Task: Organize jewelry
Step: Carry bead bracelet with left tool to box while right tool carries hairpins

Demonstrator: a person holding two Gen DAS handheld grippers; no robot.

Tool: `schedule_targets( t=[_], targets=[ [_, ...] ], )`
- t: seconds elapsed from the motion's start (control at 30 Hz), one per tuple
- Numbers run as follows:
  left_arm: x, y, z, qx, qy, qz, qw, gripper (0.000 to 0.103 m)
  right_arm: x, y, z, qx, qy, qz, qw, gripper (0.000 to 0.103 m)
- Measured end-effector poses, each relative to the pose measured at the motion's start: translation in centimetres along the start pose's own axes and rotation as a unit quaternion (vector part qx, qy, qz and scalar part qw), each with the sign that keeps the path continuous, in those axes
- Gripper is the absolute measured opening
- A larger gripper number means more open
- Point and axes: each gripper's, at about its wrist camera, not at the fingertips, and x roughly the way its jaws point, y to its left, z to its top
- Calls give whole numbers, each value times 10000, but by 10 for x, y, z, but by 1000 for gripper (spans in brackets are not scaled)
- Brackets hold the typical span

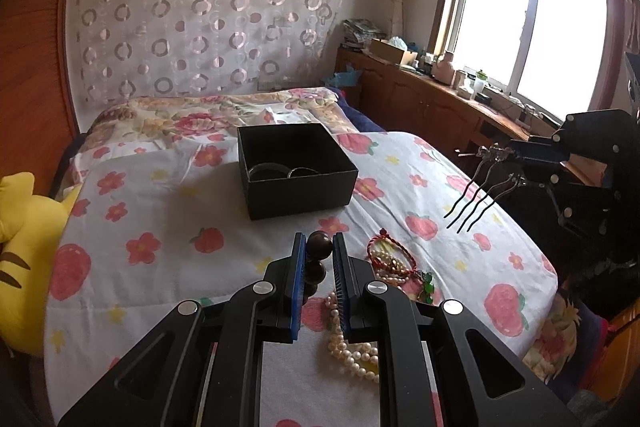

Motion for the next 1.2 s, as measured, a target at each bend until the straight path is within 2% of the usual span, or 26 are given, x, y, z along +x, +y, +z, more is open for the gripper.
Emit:
schedule_targets(
  t=[0.13, 0.3, 0.53, 0.7, 0.93, 1.2],
  targets=[
    [0, 1, 2, 20, -18, 3, 10000, 12, 2, -5, 5, 182, -75, 41, 9998, 12],
    [-1, -2, 19, 154, -101, -51, 9998, 12, 9, -12, 14, 436, -224, 126, 9987, 12],
    [2, -15, 76, 510, -422, -74, 9978, 12, 31, -32, 34, 802, -462, 257, 9954, 12],
    [21, -14, 117, 585, -532, -51, 9969, 12, 50, -47, 48, 912, -558, 336, 9937, 12],
    [67, 8, 144, 457, -357, -22, 9983, 12, 86, -67, 63, 1220, -715, 605, 9881, 12],
    [120, 40, 138, 286, 62, 57, 9996, 12, 138, -62, 67, 1685, -745, 1183, 9757, 12]
  ],
)
